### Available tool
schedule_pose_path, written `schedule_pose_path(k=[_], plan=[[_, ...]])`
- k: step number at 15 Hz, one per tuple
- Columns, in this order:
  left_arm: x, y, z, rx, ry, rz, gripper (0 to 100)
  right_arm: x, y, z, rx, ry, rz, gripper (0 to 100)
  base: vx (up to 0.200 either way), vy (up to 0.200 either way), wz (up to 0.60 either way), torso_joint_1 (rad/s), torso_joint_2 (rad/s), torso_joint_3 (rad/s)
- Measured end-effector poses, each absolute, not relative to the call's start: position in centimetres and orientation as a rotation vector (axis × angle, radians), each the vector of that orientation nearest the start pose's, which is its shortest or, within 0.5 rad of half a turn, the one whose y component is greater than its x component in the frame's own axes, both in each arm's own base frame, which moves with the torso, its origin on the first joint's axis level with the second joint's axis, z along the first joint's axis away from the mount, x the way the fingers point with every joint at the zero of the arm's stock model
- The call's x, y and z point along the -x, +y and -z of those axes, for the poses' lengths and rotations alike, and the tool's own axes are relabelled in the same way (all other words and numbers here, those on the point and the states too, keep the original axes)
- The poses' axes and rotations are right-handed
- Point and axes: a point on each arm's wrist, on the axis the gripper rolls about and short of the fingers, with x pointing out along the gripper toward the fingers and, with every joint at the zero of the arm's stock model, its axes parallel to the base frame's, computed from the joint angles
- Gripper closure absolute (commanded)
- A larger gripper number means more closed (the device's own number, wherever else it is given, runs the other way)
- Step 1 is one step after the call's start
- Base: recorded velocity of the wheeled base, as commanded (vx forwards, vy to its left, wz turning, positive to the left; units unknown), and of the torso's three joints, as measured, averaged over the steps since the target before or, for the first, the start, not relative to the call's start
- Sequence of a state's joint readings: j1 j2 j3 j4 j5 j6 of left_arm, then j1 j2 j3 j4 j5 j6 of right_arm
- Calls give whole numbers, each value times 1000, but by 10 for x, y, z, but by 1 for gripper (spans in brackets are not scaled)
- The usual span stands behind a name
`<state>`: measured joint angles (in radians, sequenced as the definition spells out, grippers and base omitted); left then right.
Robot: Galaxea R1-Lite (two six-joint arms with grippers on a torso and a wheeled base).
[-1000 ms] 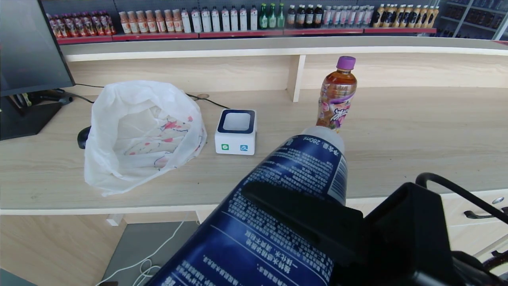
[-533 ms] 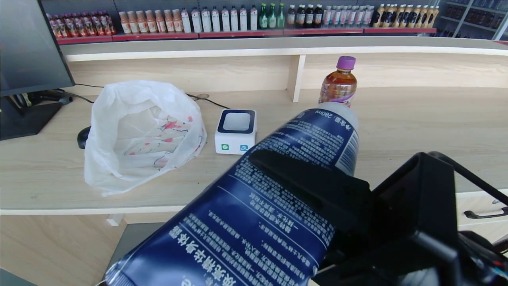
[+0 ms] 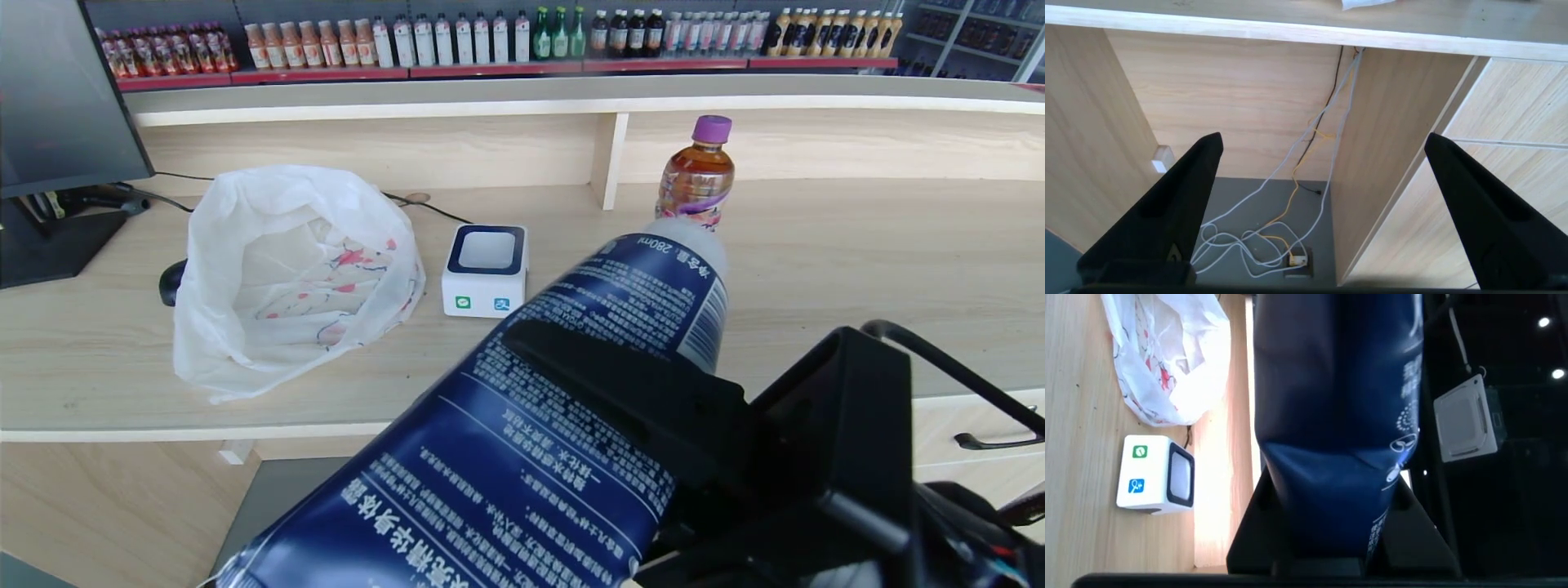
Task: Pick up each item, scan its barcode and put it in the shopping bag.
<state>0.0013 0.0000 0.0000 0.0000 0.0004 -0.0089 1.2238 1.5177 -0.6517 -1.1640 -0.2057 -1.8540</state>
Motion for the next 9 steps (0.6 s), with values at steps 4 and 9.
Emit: schedule_pose_path(k=[4, 9], plan=[[23, 0, -75, 9, 0, -2, 0, -89, 233, -247, 1438, -1066, -430, 100, 0, 0, 0, 0, 0, 0], [23, 0, -75, 9, 0, -2, 0, -87, 225, -245, 1372, -1085, -364, 100, 0, 0, 0, 0, 0, 0]])
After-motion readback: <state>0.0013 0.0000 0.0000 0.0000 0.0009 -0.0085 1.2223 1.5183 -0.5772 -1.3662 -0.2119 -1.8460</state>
